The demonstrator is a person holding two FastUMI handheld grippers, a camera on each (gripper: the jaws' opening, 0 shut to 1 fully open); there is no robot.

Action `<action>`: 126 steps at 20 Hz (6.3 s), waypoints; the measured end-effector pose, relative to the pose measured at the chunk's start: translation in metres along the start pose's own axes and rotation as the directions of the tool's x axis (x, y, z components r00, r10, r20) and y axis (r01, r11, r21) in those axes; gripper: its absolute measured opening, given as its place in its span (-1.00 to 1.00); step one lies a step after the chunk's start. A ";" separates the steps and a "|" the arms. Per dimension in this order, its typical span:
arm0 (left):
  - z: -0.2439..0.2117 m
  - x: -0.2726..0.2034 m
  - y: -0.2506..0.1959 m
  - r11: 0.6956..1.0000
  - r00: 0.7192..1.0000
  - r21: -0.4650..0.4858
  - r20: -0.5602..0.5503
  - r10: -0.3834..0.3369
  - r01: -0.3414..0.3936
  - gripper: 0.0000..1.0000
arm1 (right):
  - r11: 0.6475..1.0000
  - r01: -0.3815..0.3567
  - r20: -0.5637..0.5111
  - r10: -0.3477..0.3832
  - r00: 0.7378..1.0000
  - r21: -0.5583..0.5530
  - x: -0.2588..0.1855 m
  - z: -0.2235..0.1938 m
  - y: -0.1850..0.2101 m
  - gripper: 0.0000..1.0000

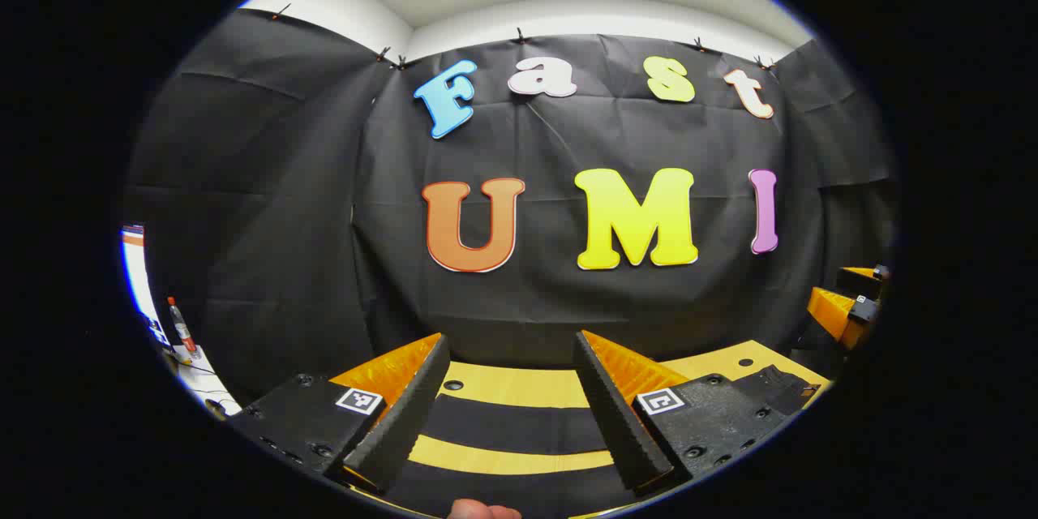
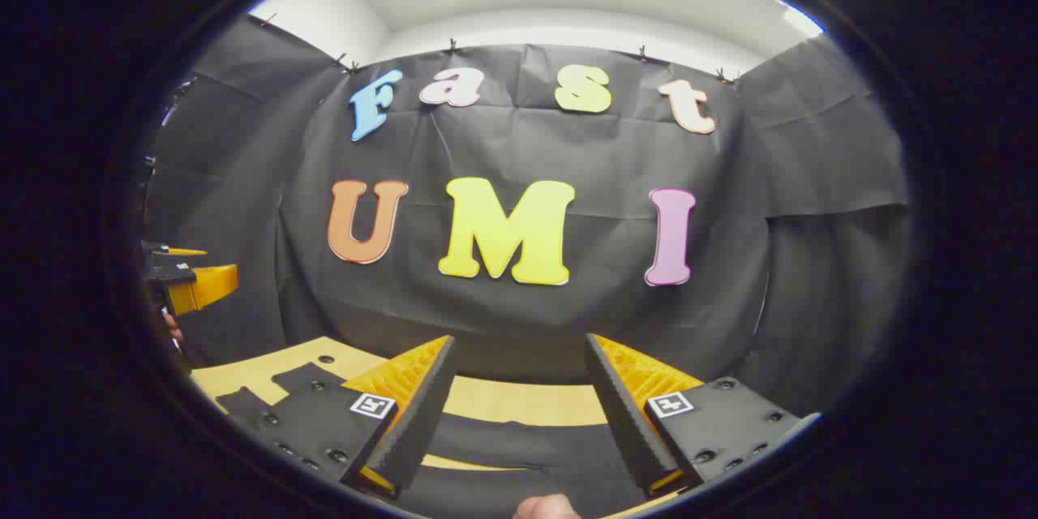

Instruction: Grasp the waist and the cuffs of the jeans and fold them to make the two legs overlap; first hold the waist and fold one-third of the jeans toward the cuffs, then hold the cuffs and fold the remaining one-third in the same direction to finish folding.

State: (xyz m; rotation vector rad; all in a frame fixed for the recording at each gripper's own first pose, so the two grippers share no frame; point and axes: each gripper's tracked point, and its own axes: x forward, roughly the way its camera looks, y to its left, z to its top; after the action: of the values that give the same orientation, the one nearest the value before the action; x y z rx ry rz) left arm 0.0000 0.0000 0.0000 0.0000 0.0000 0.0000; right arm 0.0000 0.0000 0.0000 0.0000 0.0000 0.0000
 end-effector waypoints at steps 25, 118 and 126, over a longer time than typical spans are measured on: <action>-0.037 0.015 0.014 1.000 0.997 -0.004 -0.078 0.027 -0.028 0.96 | 0.995 0.099 -0.073 -0.100 0.992 -0.022 0.022 -0.028 -0.052 0.90; -0.225 0.176 0.112 0.443 0.519 -0.606 -0.795 -0.313 -0.661 -0.93 | 0.490 0.645 -0.776 0.115 0.620 0.587 0.135 -0.221 -0.298 -0.85; -0.286 0.256 0.091 0.598 0.461 -0.551 -0.830 -0.316 -0.582 -0.93 | 0.497 0.671 -0.805 0.102 0.584 0.550 0.192 -0.286 -0.305 -0.85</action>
State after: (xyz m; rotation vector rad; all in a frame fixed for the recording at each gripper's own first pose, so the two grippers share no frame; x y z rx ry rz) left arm 0.2557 0.0909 -0.2856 -0.9650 1.1246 0.1997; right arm 0.1920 -0.3050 -0.2858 1.0129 0.9055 -0.4082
